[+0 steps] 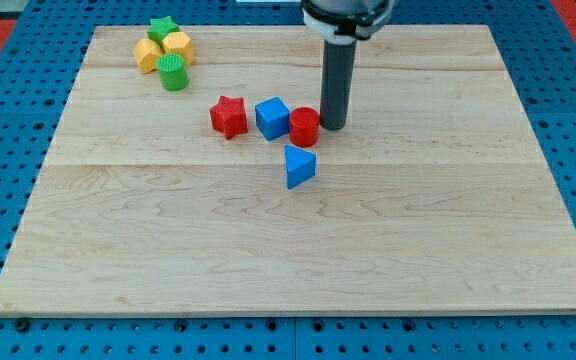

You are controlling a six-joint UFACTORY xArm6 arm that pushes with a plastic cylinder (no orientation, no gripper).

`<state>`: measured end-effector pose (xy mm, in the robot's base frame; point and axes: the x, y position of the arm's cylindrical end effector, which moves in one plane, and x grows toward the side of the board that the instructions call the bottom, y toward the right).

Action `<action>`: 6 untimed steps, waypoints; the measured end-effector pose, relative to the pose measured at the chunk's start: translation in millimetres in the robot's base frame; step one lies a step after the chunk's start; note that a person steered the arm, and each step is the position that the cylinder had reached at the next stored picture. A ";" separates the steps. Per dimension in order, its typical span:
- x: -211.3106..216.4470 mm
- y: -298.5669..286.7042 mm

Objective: Place the red star diagonal to the red circle

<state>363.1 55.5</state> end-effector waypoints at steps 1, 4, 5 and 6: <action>-36.6 -40.0; -19.0 -87.1; -12.0 -103.6; -13.5 -140.8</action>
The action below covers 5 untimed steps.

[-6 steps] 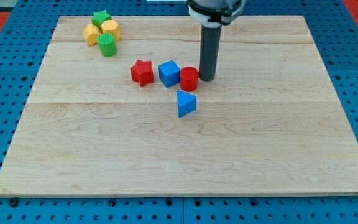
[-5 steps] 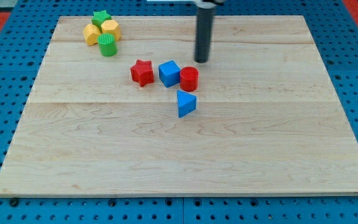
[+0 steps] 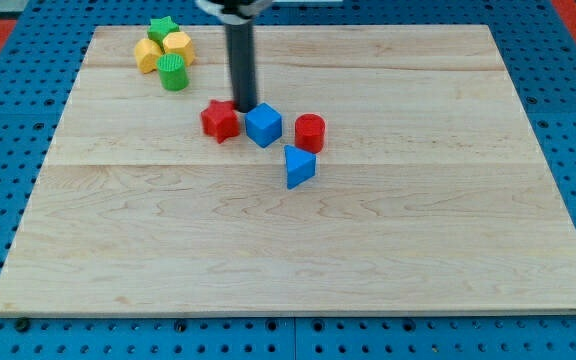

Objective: Place the red star diagonal to the red circle

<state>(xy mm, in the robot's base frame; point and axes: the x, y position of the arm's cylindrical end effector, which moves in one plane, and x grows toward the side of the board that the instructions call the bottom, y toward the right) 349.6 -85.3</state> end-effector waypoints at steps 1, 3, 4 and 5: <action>22.7 -15.7; 27.9 -69.7; 28.5 -135.5; 63.2 -100.7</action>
